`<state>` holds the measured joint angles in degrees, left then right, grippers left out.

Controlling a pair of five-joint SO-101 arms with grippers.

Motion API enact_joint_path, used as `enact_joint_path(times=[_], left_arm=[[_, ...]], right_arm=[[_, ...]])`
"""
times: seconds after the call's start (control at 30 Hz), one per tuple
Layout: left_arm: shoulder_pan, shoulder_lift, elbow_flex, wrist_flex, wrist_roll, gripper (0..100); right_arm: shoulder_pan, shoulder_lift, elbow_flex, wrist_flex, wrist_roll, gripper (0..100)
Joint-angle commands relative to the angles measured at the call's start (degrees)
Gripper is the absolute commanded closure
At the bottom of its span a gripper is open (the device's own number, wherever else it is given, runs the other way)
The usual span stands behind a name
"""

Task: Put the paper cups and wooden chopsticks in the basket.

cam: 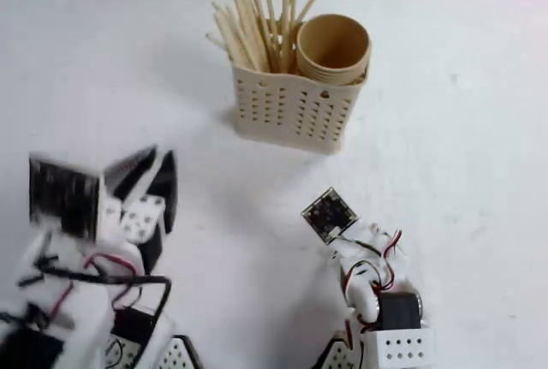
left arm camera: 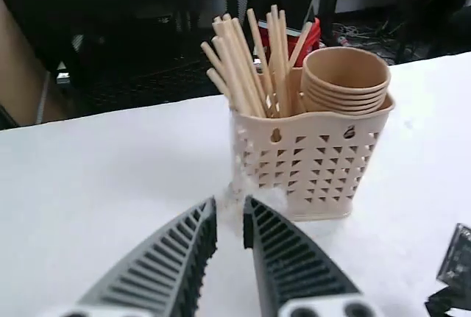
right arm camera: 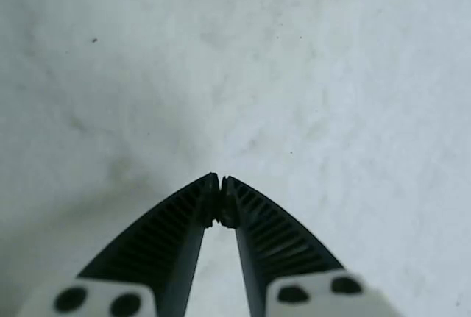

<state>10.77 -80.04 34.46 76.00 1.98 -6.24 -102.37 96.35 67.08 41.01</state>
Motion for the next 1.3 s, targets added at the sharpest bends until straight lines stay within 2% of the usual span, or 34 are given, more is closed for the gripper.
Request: enact_joint_path(times=[0.0, 0.03, 0.13, 0.23, 0.33, 0.4, 0.5, 0.67, 0.87, 1.27], left_arm=[[-7.6, -24.48, 26.99, -9.93, -7.03, 91], [-9.54, -27.03, 31.03, -13.27, -10.81, 91], [-15.25, -22.29, 40.26, -22.51, -23.3, 91], [-19.38, -20.18, 48.97, -35.87, -32.26, 91], [-21.76, -20.18, 59.43, -46.86, -34.37, 91], [-22.29, -19.38, 62.95, -49.76, -33.05, 91], [-22.29, -18.15, 62.95, -43.34, -27.87, 91], [-22.11, -18.07, 62.95, -28.22, -16.53, 91], [-22.2, -18.15, 62.86, -10.02, -14.24, 91], [-22.02, -19.91, 62.86, -8.88, -14.24, 91]], right_arm=[[-0.13, -0.22, 0.53, 0.4, 0.26, 97.9], [-0.13, -0.22, 0.53, 0.4, 0.26, 97.9], [-0.22, -0.22, 0.53, 0.4, 0.26, 97.9], [-0.22, -0.22, 0.53, 0.4, 0.26, 97.9], [-0.22, -0.22, 0.53, 0.4, 0.26, 97.9], [-0.22, -0.22, 0.53, 0.4, 0.26, 97.9], [-0.13, -0.22, 0.53, 0.4, 0.26, 97.9], [-0.13, -0.22, 0.53, 0.4, 0.26, 97.9], [-0.13, -0.22, 0.53, 0.4, 0.26, 97.9], [-0.13, -0.22, 0.53, 0.4, 0.26, 97.9]])
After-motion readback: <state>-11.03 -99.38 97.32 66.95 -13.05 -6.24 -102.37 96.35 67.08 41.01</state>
